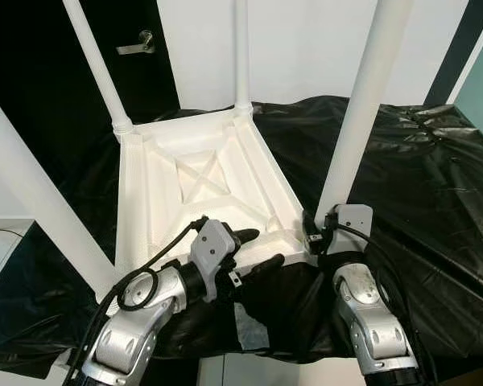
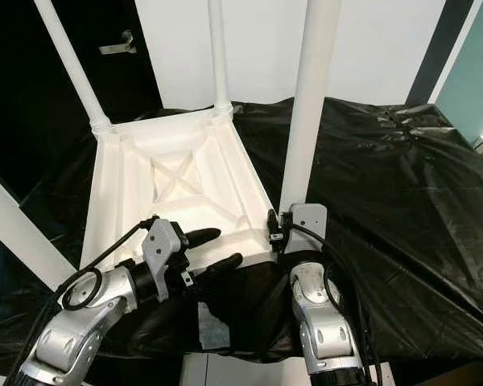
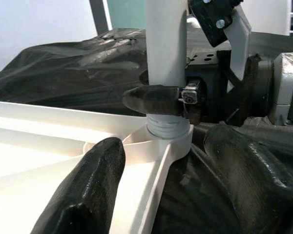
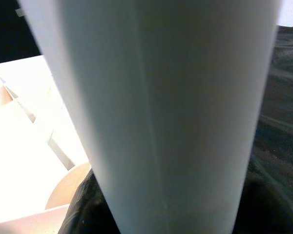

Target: Building children table

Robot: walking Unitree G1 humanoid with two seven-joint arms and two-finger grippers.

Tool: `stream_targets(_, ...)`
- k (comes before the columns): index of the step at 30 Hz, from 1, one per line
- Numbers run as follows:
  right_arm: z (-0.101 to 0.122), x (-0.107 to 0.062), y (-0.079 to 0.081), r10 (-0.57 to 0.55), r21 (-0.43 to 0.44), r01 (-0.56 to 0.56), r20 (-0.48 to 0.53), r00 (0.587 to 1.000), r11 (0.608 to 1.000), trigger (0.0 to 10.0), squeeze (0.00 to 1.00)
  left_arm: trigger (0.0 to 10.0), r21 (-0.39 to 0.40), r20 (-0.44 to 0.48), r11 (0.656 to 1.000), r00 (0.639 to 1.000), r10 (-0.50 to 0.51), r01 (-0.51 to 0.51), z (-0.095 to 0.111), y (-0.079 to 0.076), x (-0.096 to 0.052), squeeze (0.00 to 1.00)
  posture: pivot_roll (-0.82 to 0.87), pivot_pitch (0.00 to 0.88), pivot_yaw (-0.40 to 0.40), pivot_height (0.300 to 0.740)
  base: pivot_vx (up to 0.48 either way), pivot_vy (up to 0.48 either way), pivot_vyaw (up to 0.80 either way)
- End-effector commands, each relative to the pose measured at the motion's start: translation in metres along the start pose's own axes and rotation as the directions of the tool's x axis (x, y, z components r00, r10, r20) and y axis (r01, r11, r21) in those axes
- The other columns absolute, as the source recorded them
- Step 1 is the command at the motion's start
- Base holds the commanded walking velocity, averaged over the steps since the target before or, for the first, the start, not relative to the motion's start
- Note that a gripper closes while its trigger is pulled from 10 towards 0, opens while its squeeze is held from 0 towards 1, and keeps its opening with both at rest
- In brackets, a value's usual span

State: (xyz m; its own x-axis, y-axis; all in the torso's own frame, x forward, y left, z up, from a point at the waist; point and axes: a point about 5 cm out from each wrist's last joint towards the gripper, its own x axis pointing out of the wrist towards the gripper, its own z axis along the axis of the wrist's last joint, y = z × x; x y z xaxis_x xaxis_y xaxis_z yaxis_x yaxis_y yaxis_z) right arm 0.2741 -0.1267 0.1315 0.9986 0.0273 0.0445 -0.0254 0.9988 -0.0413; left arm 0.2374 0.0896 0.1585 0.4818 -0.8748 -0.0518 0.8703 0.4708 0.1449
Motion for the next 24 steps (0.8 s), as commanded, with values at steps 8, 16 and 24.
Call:
stream_targets(8,0.002,-0.003,-0.013,-0.005,-0.028,0.005,0.003,1.000,1.000,10.0,1.00,10.0,-0.006,-0.018,1.000,1.000,-0.004,0.004,-0.003,0.001,0.000,0.00,-0.04,0.000,0.019,0.740,0.000,0.000,0.00)
stream_targets(16,0.008,-0.015,-0.035,0.317,-0.054,-0.315,0.030,0.948,0.948,10.0,1.00,10.0,-0.007,-0.019,1.000,1.000,-0.005,0.005,-0.004,-0.001,-0.001,0.00,-0.03,0.000,0.008,0.740,0.000,0.000,0.00)
stream_targets(24,0.010,0.000,-0.048,0.583,-0.124,-0.584,-0.047,0.811,0.802,10.0,0.00,10.0,-0.009,-0.019,1.000,1.000,-0.006,0.006,-0.006,0.000,0.001,0.00,-0.03,0.000,0.013,0.740,0.000,0.000,0.00)
